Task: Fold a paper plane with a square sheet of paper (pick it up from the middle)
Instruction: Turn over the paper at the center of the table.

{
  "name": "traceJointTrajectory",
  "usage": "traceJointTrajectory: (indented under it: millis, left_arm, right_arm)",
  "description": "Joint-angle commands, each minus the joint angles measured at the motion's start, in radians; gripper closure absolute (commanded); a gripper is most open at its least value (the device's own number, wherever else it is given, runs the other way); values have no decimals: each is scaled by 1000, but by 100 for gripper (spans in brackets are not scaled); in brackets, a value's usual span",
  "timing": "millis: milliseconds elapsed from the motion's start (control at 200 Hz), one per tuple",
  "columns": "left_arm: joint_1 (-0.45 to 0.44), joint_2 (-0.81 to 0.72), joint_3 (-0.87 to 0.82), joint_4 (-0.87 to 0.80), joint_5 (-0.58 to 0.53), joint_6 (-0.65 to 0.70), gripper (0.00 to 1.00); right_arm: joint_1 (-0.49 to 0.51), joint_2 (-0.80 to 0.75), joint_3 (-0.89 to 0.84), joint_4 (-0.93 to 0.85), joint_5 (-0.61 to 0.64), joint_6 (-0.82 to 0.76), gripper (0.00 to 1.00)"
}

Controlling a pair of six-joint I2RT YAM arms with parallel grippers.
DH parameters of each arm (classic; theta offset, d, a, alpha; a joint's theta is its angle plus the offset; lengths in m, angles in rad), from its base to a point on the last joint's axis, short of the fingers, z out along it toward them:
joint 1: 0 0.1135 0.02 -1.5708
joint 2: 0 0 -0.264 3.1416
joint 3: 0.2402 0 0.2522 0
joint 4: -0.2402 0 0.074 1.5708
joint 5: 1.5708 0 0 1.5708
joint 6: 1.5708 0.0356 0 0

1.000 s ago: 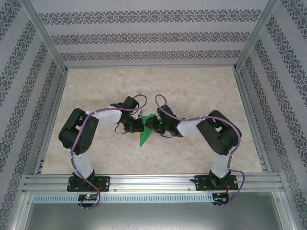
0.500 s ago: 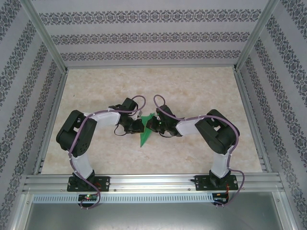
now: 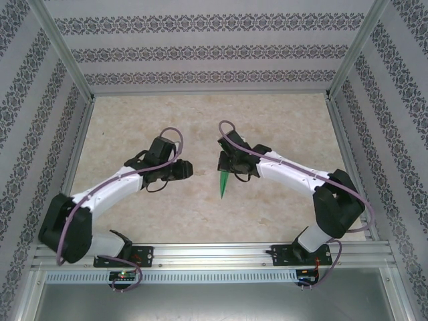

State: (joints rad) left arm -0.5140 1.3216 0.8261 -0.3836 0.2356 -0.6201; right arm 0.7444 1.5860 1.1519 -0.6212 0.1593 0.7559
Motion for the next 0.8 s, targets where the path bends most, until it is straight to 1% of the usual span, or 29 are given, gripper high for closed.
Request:
traceJointTrajectory:
  millis: [0,100,170,230,310,400,525,634,724,794]
  left_arm:
    - [-14,-102,-33,-15,-196,-25,62]
    - [-12,-182,-72,-31,-292,-52,58]
    - [-13,-227,-94,-36,-337,-66,57]
    - [-11,-257,-103,-54,-378,-85,56]
    - [-11,-286,-109,-85,-428,-102,57]
    - [-11,-318,-114,-116,-473,-115,57]
    - [-9,-369,-132,-134,-518,-139,56]
    - [-10,-406,-148,-135,-533,-149,54]
    - [-9,-416,-154,-142,-539,-153,53]
    - [-10,-414,-155,-142,-538,-153,53]
  right_arm:
    - [43,10,108,-423,301,-64,94]
    - [93,83,223,-580,424,-53,96]
    - [132,148,288,-657,487,-35,96]
    - [156,214,345,-716,520,-5,96]
    - [187,302,400,-751,532,8,96]
    - [217,405,471,-780,515,25,95]
    - [256,505,549,-747,445,14,93]
    - [269,560,590,-685,364,3,89]
    - [270,584,594,-609,290,-10,87]
    - [269,603,604,-588,254,-15,87]
